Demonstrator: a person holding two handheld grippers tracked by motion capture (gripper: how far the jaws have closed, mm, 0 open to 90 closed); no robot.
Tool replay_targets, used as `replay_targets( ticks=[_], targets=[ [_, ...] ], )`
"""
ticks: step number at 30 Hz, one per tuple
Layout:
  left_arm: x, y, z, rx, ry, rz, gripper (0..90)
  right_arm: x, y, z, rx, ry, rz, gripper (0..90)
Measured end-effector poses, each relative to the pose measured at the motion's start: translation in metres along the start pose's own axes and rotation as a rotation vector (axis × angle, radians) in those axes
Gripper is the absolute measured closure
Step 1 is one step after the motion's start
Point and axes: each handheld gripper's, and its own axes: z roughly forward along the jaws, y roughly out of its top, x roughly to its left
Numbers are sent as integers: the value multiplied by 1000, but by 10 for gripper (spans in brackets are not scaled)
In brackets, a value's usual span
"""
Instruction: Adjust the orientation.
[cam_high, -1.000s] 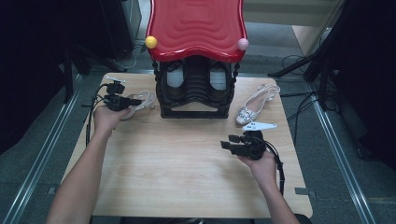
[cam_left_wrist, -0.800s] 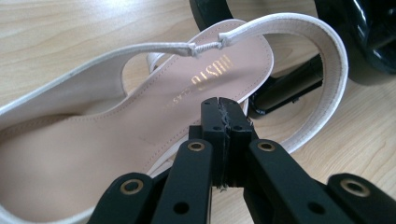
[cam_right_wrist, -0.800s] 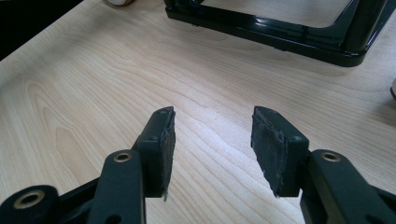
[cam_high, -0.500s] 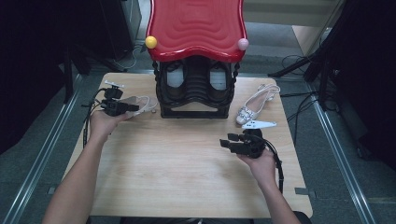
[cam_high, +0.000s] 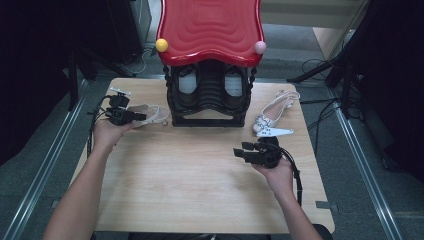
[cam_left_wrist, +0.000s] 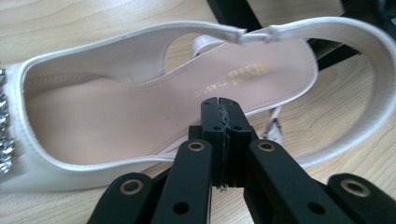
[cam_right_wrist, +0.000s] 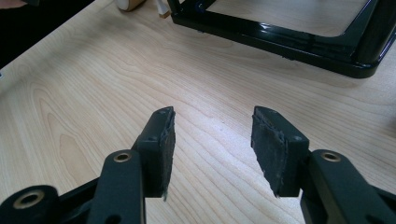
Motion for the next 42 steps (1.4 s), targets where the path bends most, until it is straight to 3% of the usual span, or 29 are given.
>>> replay_targets(
  ticks=[8,13,19,24,33,39,42],
  targets=[
    [-18,5,0,-10,-46,22,900,0,0,0,2,0,-4,506],
    [-19,0,-1,4,-44,21,900,0,1,0,0,2,0,506],
    [-12,-11,-1,39,-31,3,900,0,2,2,-1,5,-3,505],
    [-7,-17,-6,29,-22,-7,900,1,5,5,1,12,-2,504],
    [3,-22,-17,39,17,-26,900,2,9,11,5,27,-13,502],
    [15,-25,-24,45,42,-60,900,3,10,13,11,29,-16,502],
    [22,-24,-29,59,58,-55,900,3,9,13,14,28,-15,502]
  ],
)
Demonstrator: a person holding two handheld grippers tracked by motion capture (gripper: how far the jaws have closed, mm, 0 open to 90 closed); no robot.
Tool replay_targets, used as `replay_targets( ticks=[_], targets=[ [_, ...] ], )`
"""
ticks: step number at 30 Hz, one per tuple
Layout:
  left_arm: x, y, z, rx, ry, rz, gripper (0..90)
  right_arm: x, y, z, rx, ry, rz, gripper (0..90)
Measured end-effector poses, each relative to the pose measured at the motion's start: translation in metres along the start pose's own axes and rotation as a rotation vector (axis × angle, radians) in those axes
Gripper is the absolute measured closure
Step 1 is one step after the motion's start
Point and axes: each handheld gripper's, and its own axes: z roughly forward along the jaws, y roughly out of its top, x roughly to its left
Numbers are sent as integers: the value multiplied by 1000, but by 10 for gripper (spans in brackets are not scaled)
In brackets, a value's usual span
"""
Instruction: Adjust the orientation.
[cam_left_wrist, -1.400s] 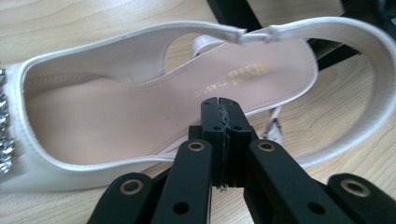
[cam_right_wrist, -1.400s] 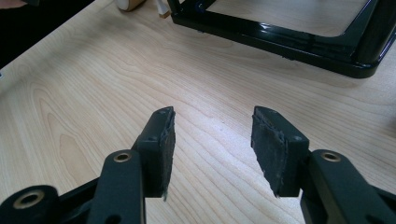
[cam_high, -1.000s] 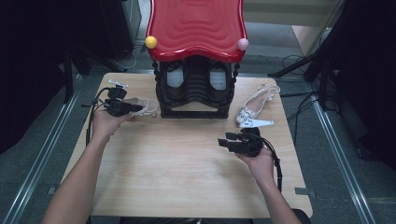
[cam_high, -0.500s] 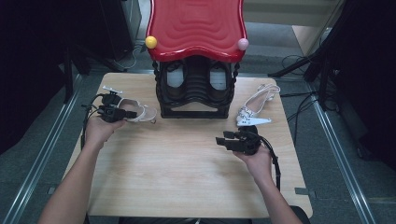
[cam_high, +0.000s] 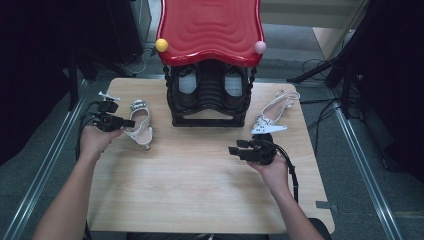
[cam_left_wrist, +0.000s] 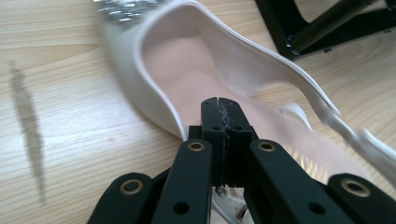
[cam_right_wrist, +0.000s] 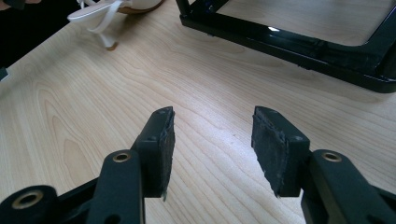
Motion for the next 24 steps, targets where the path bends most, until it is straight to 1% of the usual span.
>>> replay_targets(
  ticks=[1,2,4,5,6,7,9,11,13,16,17,19,20,21,24],
  targets=[
    [1,0,-1,-2,9,0,900,0,0,0,0,0,1,502],
    [2,0,-2,-9,8,-5,900,0,0,0,0,-1,2,502],
    [1,0,-4,-13,11,8,890,0,0,0,2,-1,3,502],
    [-2,0,-4,-29,9,-9,879,0,0,1,2,-2,1,502],
    [-3,0,-6,-27,6,-1,870,0,0,1,1,-2,-3,502],
    [-5,0,-7,-35,4,-6,860,0,0,1,2,-2,-3,502],
    [-8,1,-12,-49,-4,8,821,0,0,1,0,-3,-4,502],
    [-11,2,-18,-79,2,10,759,0,0,1,2,-5,-2,502],
    [-13,2,-22,-99,19,-3,704,-1,0,1,2,-4,-1,502],
    [-12,2,-20,-80,49,-3,647,-1,0,1,4,-5,-1,502],
    [-11,1,-18,-79,62,-13,620,0,0,1,3,-6,-3,501],
    [-8,-1,-14,-70,67,-19,604,0,0,0,3,-7,-3,501],
    [-7,-2,-11,-73,76,-33,591,0,0,0,3,-8,-2,500],
    [-5,-2,-9,-69,76,-38,591,-1,0,0,4,-9,-1,500],
    [-3,-5,-1,-53,99,-52,593,-1,-1,0,4,-9,1,501]
  ],
)
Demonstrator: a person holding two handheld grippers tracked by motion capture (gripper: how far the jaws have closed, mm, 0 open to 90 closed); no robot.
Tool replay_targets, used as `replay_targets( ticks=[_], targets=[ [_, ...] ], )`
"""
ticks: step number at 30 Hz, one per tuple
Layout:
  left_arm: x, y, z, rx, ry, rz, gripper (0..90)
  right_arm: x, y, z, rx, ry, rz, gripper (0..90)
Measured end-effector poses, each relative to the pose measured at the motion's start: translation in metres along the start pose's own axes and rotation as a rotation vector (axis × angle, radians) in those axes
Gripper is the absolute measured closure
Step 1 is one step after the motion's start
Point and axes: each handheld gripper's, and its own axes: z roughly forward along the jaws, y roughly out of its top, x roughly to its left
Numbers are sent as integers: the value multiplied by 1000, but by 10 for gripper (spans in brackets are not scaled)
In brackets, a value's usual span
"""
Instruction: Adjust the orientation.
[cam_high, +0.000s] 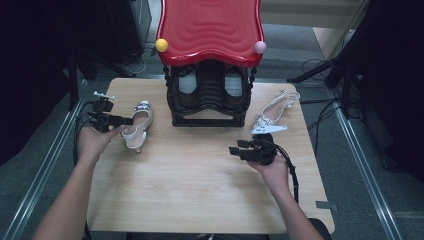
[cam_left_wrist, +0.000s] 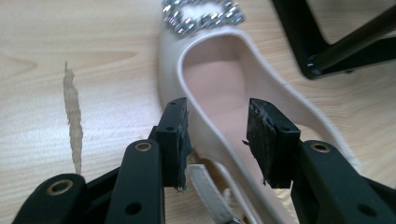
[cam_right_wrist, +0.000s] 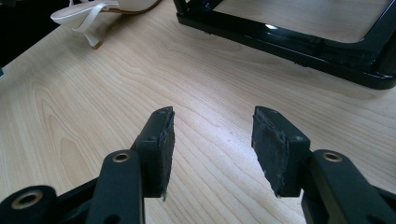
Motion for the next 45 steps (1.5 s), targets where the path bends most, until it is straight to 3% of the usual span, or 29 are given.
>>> replay_targets(
  ticks=[5,10,12,16,19,25,31,38,45],
  targets=[
    [2,-2,10,8,4,-31,592,-1,-2,-1,1,-5,5,500],
    [5,-3,18,17,17,-18,609,-1,-3,-4,5,-12,12,498],
    [6,-4,20,5,11,-37,625,-1,-4,-5,7,-15,12,498],
    [8,-5,23,-4,9,-58,706,-1,-7,-6,1,-20,19,498],
    [7,-4,24,1,46,-51,800,-2,-8,-7,-1,-24,21,498],
    [8,-2,23,16,51,-66,870,-2,-9,-7,2,-29,22,498],
    [13,-4,20,13,10,-107,880,-4,-9,-7,2,-30,23,498],
    [5,-6,5,-6,-46,-83,880,-4,-9,-7,1,-30,23,497],
    [-10,-23,-7,-16,-88,-73,879,-6,-7,-6,-4,-26,23,494]
  ],
)
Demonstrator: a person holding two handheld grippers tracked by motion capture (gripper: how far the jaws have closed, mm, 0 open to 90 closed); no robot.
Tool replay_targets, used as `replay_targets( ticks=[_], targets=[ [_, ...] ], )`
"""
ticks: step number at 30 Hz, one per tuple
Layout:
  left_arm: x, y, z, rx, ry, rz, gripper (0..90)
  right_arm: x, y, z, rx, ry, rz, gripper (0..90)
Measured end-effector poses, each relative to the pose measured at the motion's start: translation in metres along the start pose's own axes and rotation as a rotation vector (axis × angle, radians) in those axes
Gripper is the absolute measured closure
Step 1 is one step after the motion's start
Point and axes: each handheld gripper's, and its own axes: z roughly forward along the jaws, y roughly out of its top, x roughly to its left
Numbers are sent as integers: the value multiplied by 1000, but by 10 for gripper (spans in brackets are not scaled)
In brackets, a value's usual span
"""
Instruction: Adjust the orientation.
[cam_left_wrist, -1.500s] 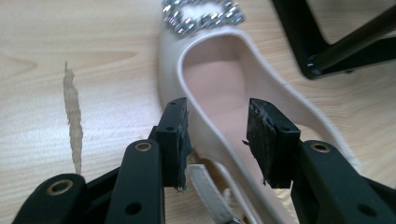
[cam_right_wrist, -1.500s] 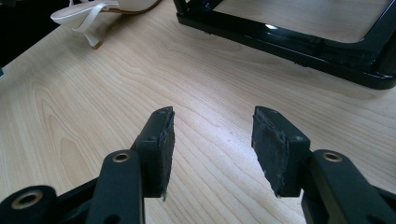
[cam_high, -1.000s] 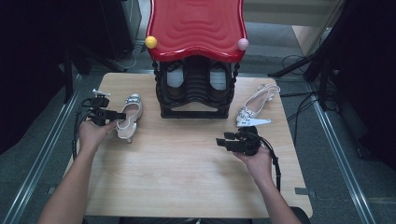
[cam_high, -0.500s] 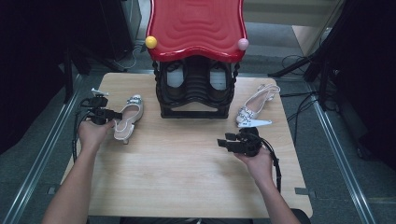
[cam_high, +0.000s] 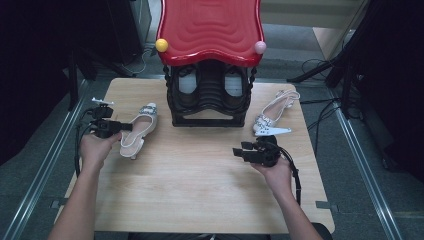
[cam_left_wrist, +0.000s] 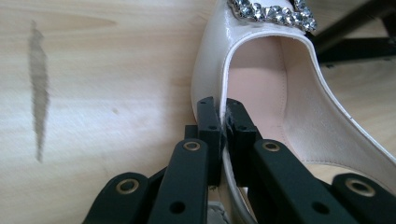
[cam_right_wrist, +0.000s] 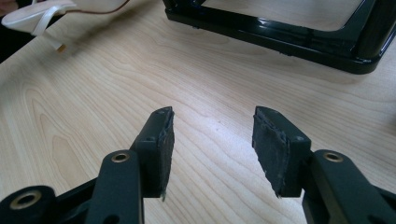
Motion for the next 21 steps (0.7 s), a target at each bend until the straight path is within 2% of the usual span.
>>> replay_targets(
  ticks=[5,9,13,21],
  targets=[
    [-12,-16,-2,16,-36,13,879,0,4,3,2,7,-9,493],
    [-25,-25,-2,34,-41,50,879,1,6,6,2,9,-13,493],
    [-38,-32,-4,42,-67,65,879,1,7,7,2,13,-18,493],
    [-64,-37,-10,44,-122,136,879,0,7,7,9,6,-20,493]
  ],
)
